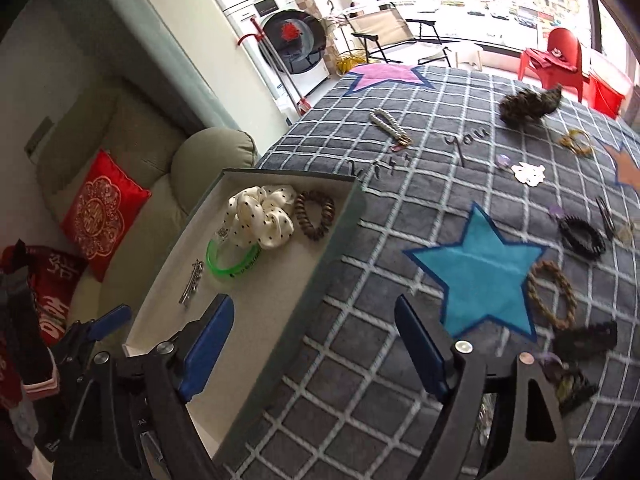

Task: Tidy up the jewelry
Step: 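Move both tools back over the remaining jewelry on the bed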

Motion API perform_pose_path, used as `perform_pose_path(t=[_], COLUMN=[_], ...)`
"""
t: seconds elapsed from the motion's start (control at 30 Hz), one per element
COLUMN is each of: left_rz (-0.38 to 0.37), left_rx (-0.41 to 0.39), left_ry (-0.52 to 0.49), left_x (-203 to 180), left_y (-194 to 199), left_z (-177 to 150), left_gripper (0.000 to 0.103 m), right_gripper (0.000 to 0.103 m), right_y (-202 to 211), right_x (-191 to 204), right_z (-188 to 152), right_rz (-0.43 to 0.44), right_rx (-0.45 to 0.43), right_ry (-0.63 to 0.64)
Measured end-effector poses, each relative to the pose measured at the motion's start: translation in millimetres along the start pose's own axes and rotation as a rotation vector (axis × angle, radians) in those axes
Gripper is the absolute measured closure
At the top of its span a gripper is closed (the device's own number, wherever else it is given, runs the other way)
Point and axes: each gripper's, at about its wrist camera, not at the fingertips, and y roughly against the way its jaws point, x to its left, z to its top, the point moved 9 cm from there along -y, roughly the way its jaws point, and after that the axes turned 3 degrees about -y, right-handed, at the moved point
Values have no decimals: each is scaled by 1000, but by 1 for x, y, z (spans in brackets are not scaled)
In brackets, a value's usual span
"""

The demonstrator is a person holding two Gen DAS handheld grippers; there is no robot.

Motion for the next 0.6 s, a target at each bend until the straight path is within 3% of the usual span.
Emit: perform_pose_path(t=[0.27, 0.6], left_rz=[-59, -78], left_rx=[-8, -30], left_ry=[-40, -131], left_x=[-38, -90], left_y=[26, 50], left_z=[-12, -25], left_gripper=[0, 0], right_gripper=[16, 16], right_y=[42, 98], right_x=[-35, -82], right_z=[-26, -49], right_rz=[-1, -34], right_rx=[-46, -200], right_ry=[-71, -158])
